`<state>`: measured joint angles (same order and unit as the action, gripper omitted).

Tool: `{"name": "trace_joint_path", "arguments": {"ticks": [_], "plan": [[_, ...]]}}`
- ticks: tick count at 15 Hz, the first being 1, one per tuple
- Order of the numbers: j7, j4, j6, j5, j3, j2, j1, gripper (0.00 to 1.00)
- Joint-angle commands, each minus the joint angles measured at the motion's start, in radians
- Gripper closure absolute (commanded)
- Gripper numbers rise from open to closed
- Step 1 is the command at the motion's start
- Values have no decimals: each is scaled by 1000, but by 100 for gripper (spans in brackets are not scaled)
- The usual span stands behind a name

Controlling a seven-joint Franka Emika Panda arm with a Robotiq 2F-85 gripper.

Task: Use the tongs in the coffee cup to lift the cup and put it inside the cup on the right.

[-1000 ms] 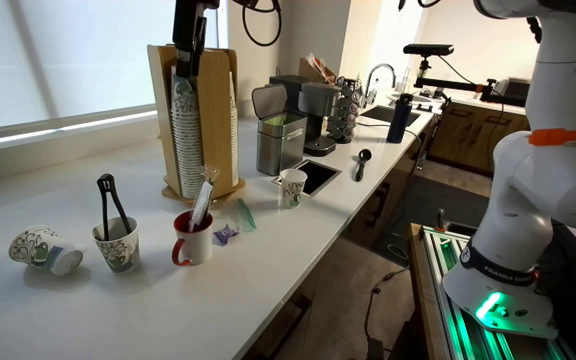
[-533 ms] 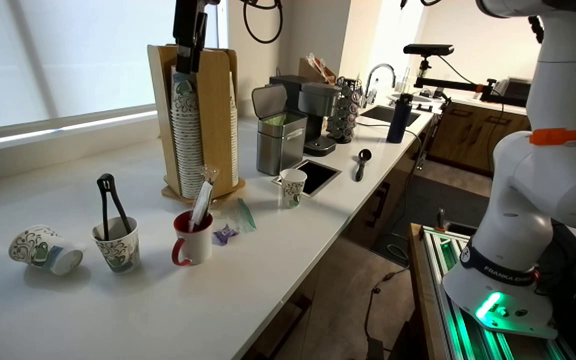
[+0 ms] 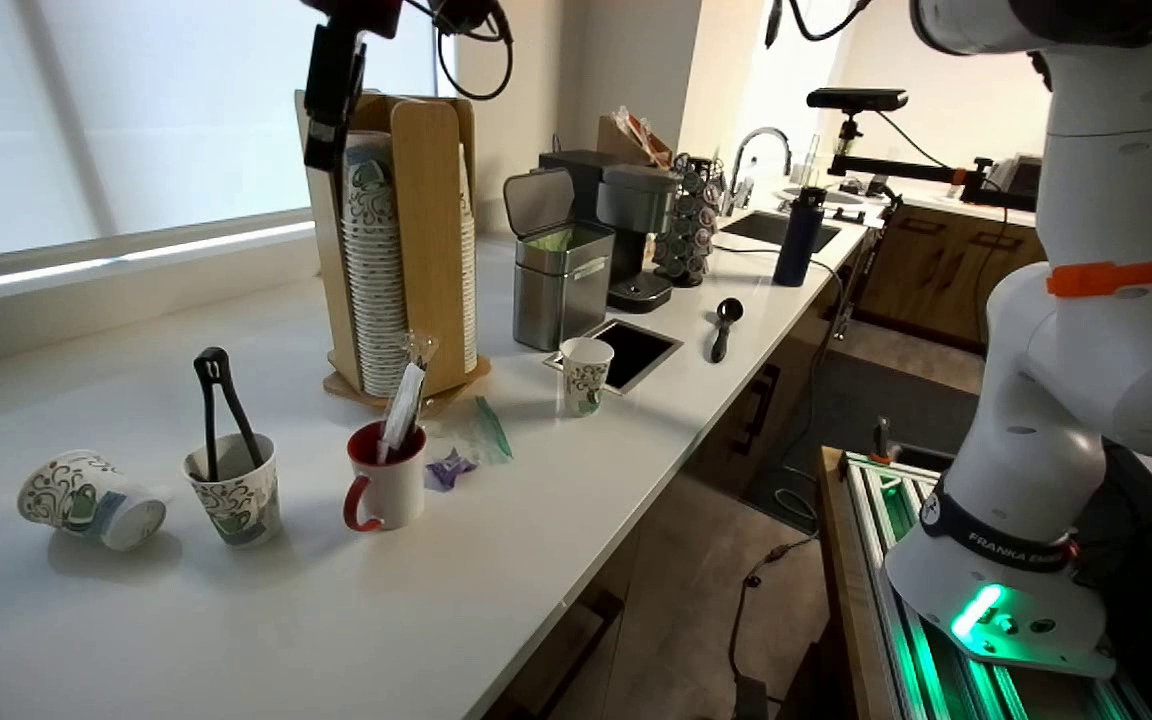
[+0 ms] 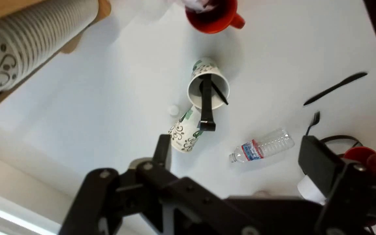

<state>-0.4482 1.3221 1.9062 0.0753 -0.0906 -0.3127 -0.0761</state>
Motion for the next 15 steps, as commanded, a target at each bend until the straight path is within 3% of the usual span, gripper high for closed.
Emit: {"name": "trace_joint_path", "arguments": {"ticks": [1,3,4,8,15], "plan": [[-121,-158,57,1,-29,-165,19,0],[-177,-190,18,59,-42,-196,28,0],[-114,-113,59,17,-19,-147,12,0],[-151,-165,73,33,-31,-204,15,0],[-11,-286,160,-53,-23,-416,-46,0]]}}
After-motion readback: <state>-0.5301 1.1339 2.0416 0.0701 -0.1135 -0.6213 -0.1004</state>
